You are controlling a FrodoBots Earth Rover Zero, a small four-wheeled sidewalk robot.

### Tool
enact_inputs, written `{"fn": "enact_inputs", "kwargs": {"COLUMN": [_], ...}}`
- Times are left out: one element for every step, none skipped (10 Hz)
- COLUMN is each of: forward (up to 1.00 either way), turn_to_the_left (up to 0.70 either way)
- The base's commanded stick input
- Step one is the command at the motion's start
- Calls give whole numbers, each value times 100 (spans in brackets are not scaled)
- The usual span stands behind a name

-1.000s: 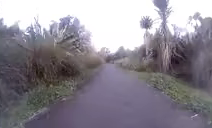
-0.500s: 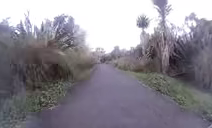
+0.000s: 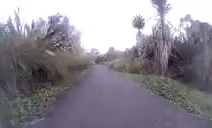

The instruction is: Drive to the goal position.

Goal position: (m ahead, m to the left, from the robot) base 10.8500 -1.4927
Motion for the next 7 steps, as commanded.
{"fn": "enact_inputs", "kwargs": {"forward": [70,70,70,70,70,70,70], "turn_to_the_left": [0,0,0,0,0,0,-35]}}
